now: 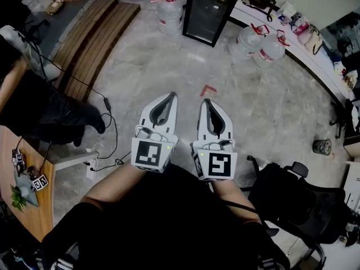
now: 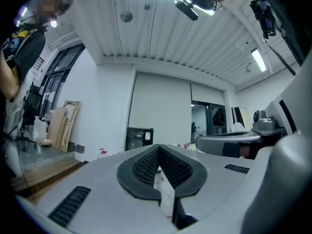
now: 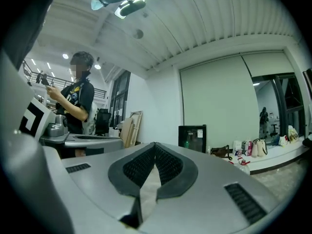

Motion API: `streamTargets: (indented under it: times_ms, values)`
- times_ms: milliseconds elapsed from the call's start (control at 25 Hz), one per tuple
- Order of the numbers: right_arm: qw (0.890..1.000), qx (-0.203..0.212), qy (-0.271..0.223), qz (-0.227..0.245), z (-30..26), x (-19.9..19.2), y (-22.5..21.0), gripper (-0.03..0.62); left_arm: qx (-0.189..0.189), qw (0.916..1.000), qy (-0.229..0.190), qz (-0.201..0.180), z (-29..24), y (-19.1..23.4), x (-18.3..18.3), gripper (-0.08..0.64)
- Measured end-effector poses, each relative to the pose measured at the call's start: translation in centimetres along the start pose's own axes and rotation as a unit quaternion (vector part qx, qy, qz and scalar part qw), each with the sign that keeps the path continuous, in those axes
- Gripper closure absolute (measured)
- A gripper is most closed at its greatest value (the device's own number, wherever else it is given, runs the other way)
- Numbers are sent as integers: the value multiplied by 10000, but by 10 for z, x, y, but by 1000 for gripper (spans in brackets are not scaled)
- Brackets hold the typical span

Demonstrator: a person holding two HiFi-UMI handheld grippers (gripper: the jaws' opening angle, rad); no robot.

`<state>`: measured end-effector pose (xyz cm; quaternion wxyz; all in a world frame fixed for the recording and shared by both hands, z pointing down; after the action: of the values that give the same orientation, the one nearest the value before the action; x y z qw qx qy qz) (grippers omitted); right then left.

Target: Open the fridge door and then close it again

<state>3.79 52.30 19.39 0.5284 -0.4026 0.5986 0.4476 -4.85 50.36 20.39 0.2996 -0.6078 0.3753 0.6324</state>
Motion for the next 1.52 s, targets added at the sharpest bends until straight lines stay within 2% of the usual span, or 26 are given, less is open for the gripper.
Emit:
streamTargets:
  times_ms: [120, 200, 440, 600, 760, 960, 1240, 1520]
  values:
    - [9999, -23, 169, 24, -74, -1, -7, 577, -311, 9993, 53, 196, -55, 39, 10, 552]
    - [9997, -75, 223, 69, -116, 0, -13, 577, -400, 9990, 74, 178, -87, 65, 18, 552]
    - [9988, -377, 293, -77, -209, 2, -34, 577, -407, 9989, 126, 209, -162, 132, 31, 552]
    - [9989, -390, 221, -144, -257, 5, -54, 577, -378, 9990, 168, 191, -205, 155, 34, 553]
    - [9988, -390, 301, -84, -307, -8, -81, 577, -327, 9989, 258, 191, -258, 176, 23, 552]
    - [9991, -237, 284, -218, -393, -27, -125, 577, -161, 9992, 333, 140, -343, 209, 14, 552]
    - [9996, 101, 152, -198, -532, -20, -212, 577, 105, 9991, 399, 73, -504, 249, 24, 553]
    - [9993, -94, 245, -272, -620, -31, -274, 577, 139, 9993, 317, 120, -605, 280, 23, 552]
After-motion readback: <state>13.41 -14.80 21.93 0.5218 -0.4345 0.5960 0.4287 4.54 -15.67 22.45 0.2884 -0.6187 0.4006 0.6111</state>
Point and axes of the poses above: the fingertips, and each gripper's own axes: z backward along the fingers, y to its left, x out of its top, the point moved 1 cm from there along z, backward along the fingers, and after that the axes turned 5 degrees about z, right-handed, at the moved point
